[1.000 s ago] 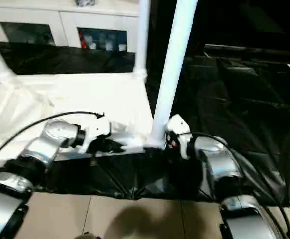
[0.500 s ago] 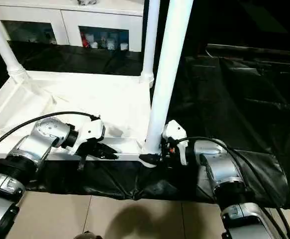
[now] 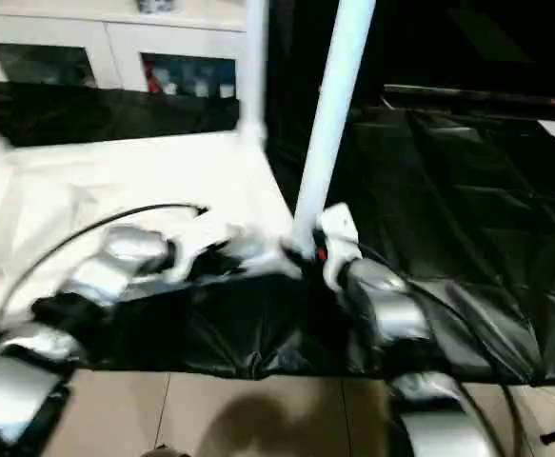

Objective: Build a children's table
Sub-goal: Rotate leg to tighten

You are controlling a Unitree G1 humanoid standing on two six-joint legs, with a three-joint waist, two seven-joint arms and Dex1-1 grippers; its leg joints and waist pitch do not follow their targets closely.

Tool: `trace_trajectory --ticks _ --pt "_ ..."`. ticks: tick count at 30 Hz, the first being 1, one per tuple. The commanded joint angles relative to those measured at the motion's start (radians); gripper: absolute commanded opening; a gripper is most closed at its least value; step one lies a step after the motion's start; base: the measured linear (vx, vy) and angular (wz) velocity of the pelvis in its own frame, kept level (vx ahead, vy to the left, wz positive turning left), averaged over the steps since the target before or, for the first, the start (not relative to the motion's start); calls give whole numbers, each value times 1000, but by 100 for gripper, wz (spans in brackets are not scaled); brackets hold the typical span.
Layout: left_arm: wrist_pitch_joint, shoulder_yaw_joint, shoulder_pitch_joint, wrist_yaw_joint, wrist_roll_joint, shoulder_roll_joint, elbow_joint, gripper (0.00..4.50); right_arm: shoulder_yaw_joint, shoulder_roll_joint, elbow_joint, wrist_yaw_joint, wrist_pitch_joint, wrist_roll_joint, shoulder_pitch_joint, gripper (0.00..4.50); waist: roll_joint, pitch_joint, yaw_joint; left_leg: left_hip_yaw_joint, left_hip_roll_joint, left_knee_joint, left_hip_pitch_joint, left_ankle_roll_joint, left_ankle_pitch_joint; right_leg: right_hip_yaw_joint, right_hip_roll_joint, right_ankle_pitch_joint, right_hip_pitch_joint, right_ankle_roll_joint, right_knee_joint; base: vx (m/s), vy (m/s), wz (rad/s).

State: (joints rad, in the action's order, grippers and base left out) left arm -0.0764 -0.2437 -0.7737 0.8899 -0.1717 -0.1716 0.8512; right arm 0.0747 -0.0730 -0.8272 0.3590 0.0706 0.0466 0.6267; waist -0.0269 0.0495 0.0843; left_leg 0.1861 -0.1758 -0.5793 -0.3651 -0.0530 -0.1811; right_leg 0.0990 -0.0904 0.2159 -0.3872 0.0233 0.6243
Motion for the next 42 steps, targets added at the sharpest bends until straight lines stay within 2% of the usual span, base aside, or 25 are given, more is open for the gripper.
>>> trace_trajectory --ticks 1,4,6,7,9,10,12,14,17,18,21,25,28,29,32,37,40,41,42 --pt "-12 -3 -42 -88 1 74 -9 0 4 60 -71 -134 19 8 25 274 2 -66 -4 -24 -68 64 16 45 -86 -69 -84 -10 46 261 -66 0 0 0" --pt "-10 -14 -35 -99 -3 93 -11 0 -12 107 -69 -129 -9 3 26 274 3 -67 3 -21 -63 58 8 66 -72 -68 -85 -48 54 256 -63 0 0 0" --pt "-7 -26 -24 -87 -1 98 -21 0 -24 129 -57 -98 -20 5 21 344 1 -67 2 -20 -63 57 9 92 -64 -67 -83 -92 54 259 -60 0 0 0" --pt "-5 -29 -19 -82 1 99 -25 0 -27 134 -51 -86 -21 7 18 344 1 -67 2 -20 -63 57 9 96 -69 -67 -83 -90 54 260 -60 0 0 0" --pt "6 -33 -11 -68 5 95 -31 0 -38 128 -43 -64 -26 2 16 350 5 -65 0 -19 -64 59 11 93 -102 -67 -83 -44 53 257 -66 0 0 0" --pt "7 -33 -10 -67 5 94 -31 0 -38 126 -45 -64 -28 1 17 357 4 -65 0 -20 -65 59 11 90 -107 -68 -84 -37 53 257 -67 0 0 0" --pt "37 -33 -1 -41 5 84 -32 0 -46 100 -64 -43 -56 -11 31 386 8 -64 0 -21 -66 61 11 77 -121 -68 -83 -25 53 256 -68 0 0 0" --pt "66 -39 11 5 11 64 -45 0 -61 63 -52 25 -58 -13 30 386 10 -66 -2 -21 -64 59 10 77 -113 -68 -81 -44 55 258 -65 0 0 0" --pt "84 -48 24 54 14 38 -58 0 -85 20 -20 125 -55 -14 18 386 8 -67 -7 -20 -63 55 6 101 -93 -67 -82 -88 59 269 -60 0 0 0" --pt "90 -52 28 67 14 28 -61 0 -95 5 -8 161 -52 -15 12 386 7 -66 -6 -20 -62 53 4 114 -91 -66 -82 -91 61 270 -61 0 0 0" --pt "108 -60 40 118 20 -3 -72 0 -142 -52 38 299 -52 -23 -14 386 5 -65 -7 -19 -63 52 5 125 -98 -66 -81 -81 60 273 -62 0 0 0" --pt "125 -58 52 182 33 -37 -84 0 -189 -124 97 472 -66 -25 -50 386 7 -62 4 -17 -70 53 8 117 -125 -65 -79 -28 55 272 -65 0 0 0" --pt "130 -60 58 227 41 -57 -95 0 -213 -165 129 552 -78 -18 -67 386 5 -59 4 -17 -71 56 8 95 -161 -66 -82 41 52 264 -70 0 0 0" --pt "136 -62 64 272 47 -78 -105 0 -231 -202 169 632 -79 -5 -85 386 5 -59 6 -18 -70 55 8 89 -167 -66 -81 61 52 258 -73 0 0 0" --pt "148 -66 67 310 54 -96 -106 0 -244 -234 206 702 -76 6 -100 386 6 -59 10 -18 -71 55 6 93 -162 -66 -80 61 52 250 -73 0 0 0" --pt "157 -77 73 407 70 -139 -118 0 -258 -285 280 831 -49 41 -127 386 6 -61 13 -18 -72 54 6 100 -148 -65 -80 28 51 263 -67 0 0 0" --pt "159 -79 74 429 73 -150 -120 0 -262 -296 296 857 -51 51 -134 386 7 -60 14 -17 -73 54 6 100 -153 -65 -82 38 50 266 -69 0 0 0" --pt "161 -79 73 438 72 -155 -116 0 -265 -300 303 868 -53 55 -137 362 7 -60 16 -17 -73 55 7 95 -155 -65 -82 45 50 265 -69 0 0 0" --pt "165 -80 71 444 70 -159 -112 0 -267 -304 307 877 -51 56 -140 362 7 -61 17 -17 -73 54 8 93 -155 -65 -81 47 50 263 -69 0 0 0"
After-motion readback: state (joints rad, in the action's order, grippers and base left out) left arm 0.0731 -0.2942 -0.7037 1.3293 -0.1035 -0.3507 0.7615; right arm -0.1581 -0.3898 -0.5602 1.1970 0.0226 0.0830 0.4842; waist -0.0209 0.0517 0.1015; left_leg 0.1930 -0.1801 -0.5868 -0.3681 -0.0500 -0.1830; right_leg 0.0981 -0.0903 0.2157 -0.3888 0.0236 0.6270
